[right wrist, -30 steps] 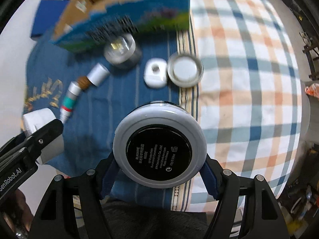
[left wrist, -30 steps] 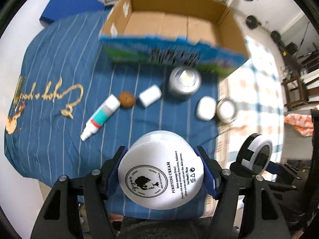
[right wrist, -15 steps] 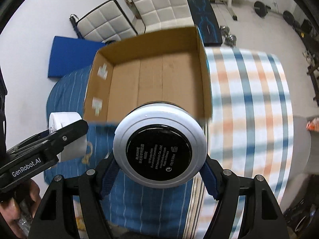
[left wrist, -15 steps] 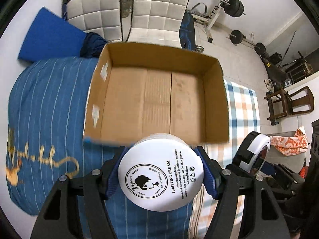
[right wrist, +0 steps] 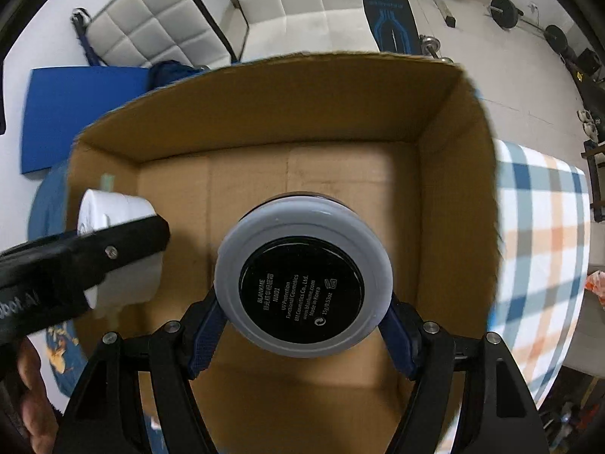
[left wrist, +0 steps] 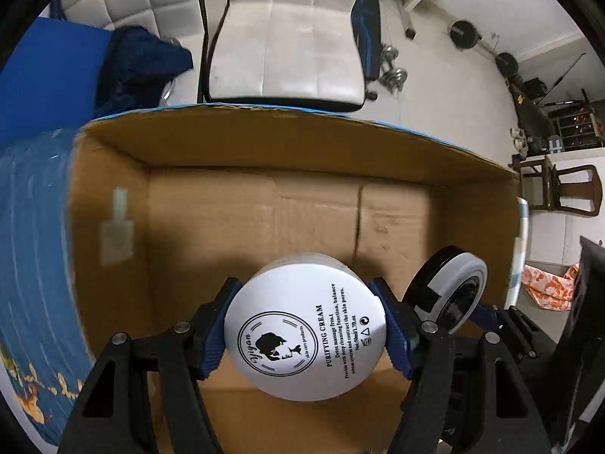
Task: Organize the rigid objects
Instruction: 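Carry both jars into the box and open both tools to release, then withdraw both tools from the box toward the remaining items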
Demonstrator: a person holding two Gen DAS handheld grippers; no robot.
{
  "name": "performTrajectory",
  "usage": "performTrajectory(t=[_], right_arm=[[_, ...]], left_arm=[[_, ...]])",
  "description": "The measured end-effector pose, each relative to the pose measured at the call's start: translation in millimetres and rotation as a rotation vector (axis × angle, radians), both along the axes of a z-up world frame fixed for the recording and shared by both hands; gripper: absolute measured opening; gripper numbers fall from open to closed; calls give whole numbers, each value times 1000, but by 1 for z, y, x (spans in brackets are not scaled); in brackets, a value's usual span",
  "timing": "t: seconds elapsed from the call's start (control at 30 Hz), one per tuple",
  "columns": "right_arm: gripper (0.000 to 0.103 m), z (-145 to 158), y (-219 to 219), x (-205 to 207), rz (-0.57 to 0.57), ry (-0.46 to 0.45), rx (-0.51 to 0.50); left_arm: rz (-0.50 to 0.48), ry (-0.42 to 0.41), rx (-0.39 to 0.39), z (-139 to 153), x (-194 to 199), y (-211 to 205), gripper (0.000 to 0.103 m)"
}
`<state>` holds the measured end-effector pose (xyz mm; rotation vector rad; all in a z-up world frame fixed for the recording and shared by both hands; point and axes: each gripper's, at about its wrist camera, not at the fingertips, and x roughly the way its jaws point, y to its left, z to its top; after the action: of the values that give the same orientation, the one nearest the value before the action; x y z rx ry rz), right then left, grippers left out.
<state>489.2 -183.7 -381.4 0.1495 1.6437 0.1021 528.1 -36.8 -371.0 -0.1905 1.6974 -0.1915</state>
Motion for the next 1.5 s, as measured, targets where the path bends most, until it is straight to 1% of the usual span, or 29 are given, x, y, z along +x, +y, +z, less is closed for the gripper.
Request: performTrajectory(t=[0.13, 0.27, 0.4, 0.57, 0.7, 0.8, 0.83, 0.9, 0.97, 1.0, 1.07, 1.1, 1.13, 1.2, 1.27, 1.3, 1.43, 1.5], right_arm=[[75, -27, 2, 17, 19, 44, -22], [76, -48, 4, 27, 41, 76, -52], [76, -60, 7, 31, 78, 83, -89], [76, -75, 3, 33, 75, 114, -80], [76, -79, 1, 33, 69, 121, -75], [76, -79, 8, 32, 74, 134, -75], [77, -80, 9, 31, 77, 145, -74], [79, -79, 12, 32, 73, 158, -73], [80, -76, 14, 28, 64, 163, -66], [81, -74, 14, 27, 56, 166, -59], [82, -69, 15, 21, 47, 173, -62], [84, -66, 15, 16, 29, 181, -63], [88, -63, 16, 11, 19, 187, -59], [92, -54, 17, 1, 10, 191, -56], [97, -42, 20, -9, 11, 169, -69], [103, -35, 24, -15, 15, 152, -77], [103, -10, 29, -39, 24, 97, -103], [103, 4, 31, -53, 29, 69, -114]], left_arm=[[-12, 33, 24, -29, 9, -2, 66], [-29, 69, 18, -45, 14, -7, 67], [-47, 82, 11, -50, 13, -12, 67], [-42, 117, -21, -62, 17, -12, 67], [-69, 109, -5, -61, 17, -16, 67], [-65, 125, -1, -57, 15, -16, 67], [-60, 137, 7, -58, 13, -14, 68], [-36, 161, 19, -56, 11, -11, 74], [-40, 170, 7, -50, 7, -10, 74], [-49, 165, 18, -45, 6, -9, 75], [-66, 138, 41, -32, 2, -7, 86], [-72, 126, 53, -26, 0, -6, 87], [-74, 110, 68, -18, -1, -4, 90], [-68, 80, 83, -3, -6, 3, 95], [-50, 44, 87, 11, -16, 6, 102], [-40, 26, 84, 23, -24, 6, 102], [-22, -36, 87, 55, -49, 21, 103], [-27, -62, 108, 68, -58, 24, 103]])
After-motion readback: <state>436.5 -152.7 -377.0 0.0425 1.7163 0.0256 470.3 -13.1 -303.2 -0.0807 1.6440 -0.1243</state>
